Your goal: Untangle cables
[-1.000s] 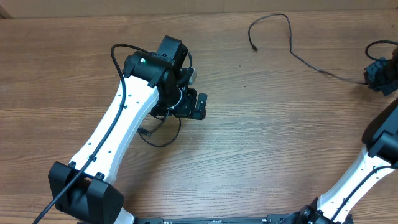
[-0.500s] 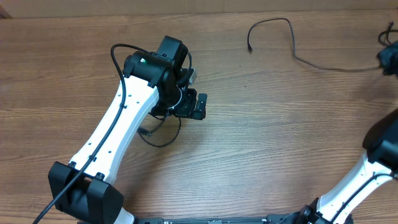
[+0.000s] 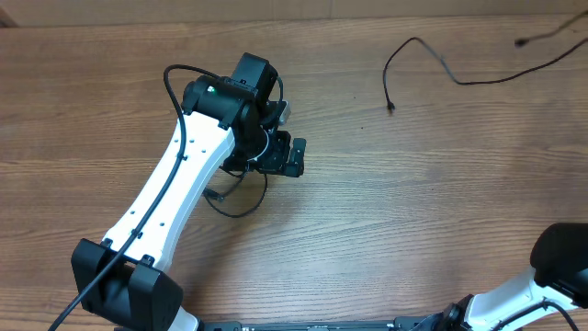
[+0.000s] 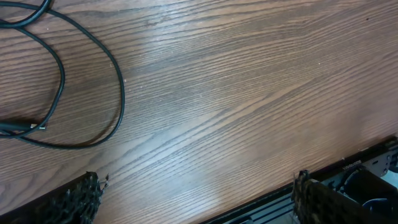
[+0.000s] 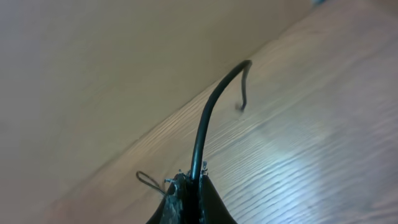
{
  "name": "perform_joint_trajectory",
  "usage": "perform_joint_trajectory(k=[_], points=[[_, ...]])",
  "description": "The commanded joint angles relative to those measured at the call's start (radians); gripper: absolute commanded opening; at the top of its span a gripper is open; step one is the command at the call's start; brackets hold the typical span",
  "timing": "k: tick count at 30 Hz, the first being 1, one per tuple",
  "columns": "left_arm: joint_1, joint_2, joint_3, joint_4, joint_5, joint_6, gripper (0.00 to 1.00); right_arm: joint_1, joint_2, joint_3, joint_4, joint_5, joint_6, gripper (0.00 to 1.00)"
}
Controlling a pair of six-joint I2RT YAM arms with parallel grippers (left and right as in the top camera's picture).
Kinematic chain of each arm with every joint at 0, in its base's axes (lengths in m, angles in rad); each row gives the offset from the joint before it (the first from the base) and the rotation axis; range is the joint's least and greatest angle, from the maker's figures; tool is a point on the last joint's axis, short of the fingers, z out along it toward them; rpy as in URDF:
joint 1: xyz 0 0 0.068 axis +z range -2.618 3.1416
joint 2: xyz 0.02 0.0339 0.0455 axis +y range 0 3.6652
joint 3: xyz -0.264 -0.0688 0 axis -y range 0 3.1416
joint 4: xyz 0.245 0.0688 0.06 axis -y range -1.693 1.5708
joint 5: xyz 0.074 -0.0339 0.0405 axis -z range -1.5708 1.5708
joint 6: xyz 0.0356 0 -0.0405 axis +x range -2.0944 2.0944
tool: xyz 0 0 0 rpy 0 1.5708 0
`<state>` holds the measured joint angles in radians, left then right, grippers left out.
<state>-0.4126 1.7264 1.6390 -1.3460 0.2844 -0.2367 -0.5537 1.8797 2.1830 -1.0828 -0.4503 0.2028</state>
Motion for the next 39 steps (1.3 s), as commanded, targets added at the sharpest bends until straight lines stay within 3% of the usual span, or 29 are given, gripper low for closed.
perform_joint_trajectory(k=[1, 5, 14, 20, 39], points=[[-0.003, 0.003, 0.011, 0.000, -0.003, -0.014, 1.00, 0.019, 0.007, 0.002, -0.026, -0.241, -0.156, 0.04], [-0.003, 0.003, 0.011, 0.000, -0.003, -0.014, 0.99, 0.056, 0.008, -0.004, -0.083, -0.328, -0.265, 0.04], [-0.003, 0.003, 0.011, 0.000, -0.003, -0.014, 1.00, 0.119, 0.018, -0.031, -0.135, -0.324, -0.263, 0.04], [-0.003, 0.003, 0.011, 0.000, -0.004, -0.014, 0.99, 0.121, 0.065, -0.087, -0.139, -0.222, -0.188, 0.04], [-0.003, 0.003, 0.011, 0.000, -0.003, -0.014, 0.99, 0.211, 0.163, -0.122, -0.154, -0.228, -0.238, 0.04]])
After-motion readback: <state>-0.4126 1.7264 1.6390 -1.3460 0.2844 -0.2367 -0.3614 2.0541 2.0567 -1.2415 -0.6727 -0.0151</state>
